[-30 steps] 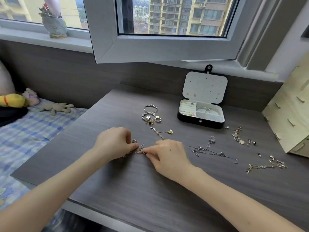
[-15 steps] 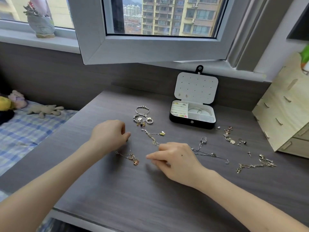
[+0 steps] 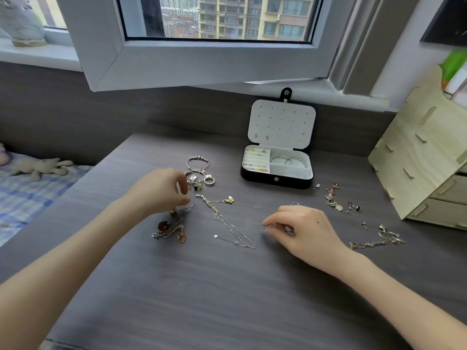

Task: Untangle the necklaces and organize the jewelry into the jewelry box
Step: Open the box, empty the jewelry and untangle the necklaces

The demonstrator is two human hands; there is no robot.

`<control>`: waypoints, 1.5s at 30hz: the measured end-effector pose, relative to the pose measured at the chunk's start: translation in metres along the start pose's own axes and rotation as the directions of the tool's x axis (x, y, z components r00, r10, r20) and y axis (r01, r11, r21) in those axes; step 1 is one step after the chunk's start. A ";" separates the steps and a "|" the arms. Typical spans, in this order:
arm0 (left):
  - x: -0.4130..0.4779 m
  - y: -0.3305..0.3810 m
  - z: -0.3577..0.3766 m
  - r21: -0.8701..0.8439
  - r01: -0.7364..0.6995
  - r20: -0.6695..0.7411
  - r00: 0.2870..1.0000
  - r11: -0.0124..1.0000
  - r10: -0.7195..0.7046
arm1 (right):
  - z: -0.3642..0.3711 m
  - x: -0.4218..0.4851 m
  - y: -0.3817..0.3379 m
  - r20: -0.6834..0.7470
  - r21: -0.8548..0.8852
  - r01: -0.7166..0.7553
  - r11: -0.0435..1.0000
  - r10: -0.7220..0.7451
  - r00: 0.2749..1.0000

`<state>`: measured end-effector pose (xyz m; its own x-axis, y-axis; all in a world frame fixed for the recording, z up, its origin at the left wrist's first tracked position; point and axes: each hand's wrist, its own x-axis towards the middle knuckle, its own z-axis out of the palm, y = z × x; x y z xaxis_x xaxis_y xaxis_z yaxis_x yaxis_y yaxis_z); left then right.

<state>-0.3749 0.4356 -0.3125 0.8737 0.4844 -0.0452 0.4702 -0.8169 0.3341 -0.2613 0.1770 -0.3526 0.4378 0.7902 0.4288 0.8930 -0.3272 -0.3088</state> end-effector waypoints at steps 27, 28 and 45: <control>0.072 0.101 0.053 0.019 -0.530 -0.260 0.816 0.848 0.516 | -0.029 0.039 0.076 -0.134 -0.153 -0.252 0.956 0.232 0.963; 0.077 0.102 0.053 0.026 -0.536 -0.248 0.814 0.844 0.525 | -0.029 0.043 0.080 -0.154 -0.193 -0.255 0.948 0.227 0.962; 0.100 0.125 0.053 0.125 -0.559 -0.014 0.825 0.820 0.565 | -0.048 0.045 0.106 -0.052 -0.119 -0.312 0.943 0.308 0.950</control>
<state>-0.2223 0.3648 -0.3248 0.9847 -0.0571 0.1648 -0.0871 -0.9795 0.1814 -0.1416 0.1536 -0.3256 0.6965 0.6231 0.3558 0.7173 -0.6166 -0.3244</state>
